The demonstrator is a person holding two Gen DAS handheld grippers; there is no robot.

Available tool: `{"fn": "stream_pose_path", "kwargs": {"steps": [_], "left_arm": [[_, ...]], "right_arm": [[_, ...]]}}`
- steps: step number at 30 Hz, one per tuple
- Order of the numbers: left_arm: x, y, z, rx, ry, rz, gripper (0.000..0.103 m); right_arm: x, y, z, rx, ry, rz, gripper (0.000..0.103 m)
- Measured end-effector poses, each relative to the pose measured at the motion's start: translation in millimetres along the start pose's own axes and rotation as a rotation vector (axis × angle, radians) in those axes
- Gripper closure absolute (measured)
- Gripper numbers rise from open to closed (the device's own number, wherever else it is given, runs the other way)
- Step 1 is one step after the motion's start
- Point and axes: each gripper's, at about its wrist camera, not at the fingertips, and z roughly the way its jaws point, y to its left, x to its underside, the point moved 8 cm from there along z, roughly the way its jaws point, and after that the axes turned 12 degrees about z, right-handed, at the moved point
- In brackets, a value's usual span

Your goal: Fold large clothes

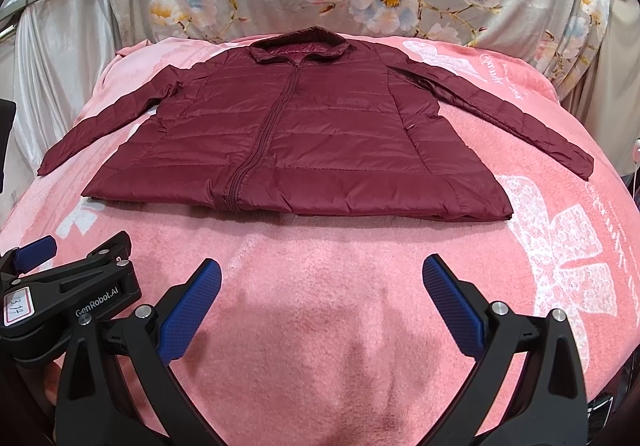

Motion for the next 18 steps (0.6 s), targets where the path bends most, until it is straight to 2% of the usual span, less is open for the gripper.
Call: {"fn": "stream_pose_path", "kwargs": {"steps": [1,3,5,8,13,18], "left_arm": [[1,0,1,0.002,0.004,0.002,0.013],[5,-2,4,0.009,0.061,0.016,0.013],[4,-4,5,0.015,0.066,0.016,0.013],[-1,-4,5,0.019,0.027,0.003,0.013],[-6,-7,11,0.018,0.056,0.001,0.013],[-18,-1,18,-0.008,0.029,0.01,0.013]], "right_arm": [[0,0,2,0.0,0.0,0.0,0.005],[0,0,3,-0.001,0.002,0.0,0.005],[0,0,4,-0.002,0.005,0.002,0.005],[-1,0,8,-0.009,0.017,0.006,0.005],[-5,-1,15,-0.01,0.027,0.004,0.005],[-19,-15,29,-0.048,0.059,0.05,0.005]]}}
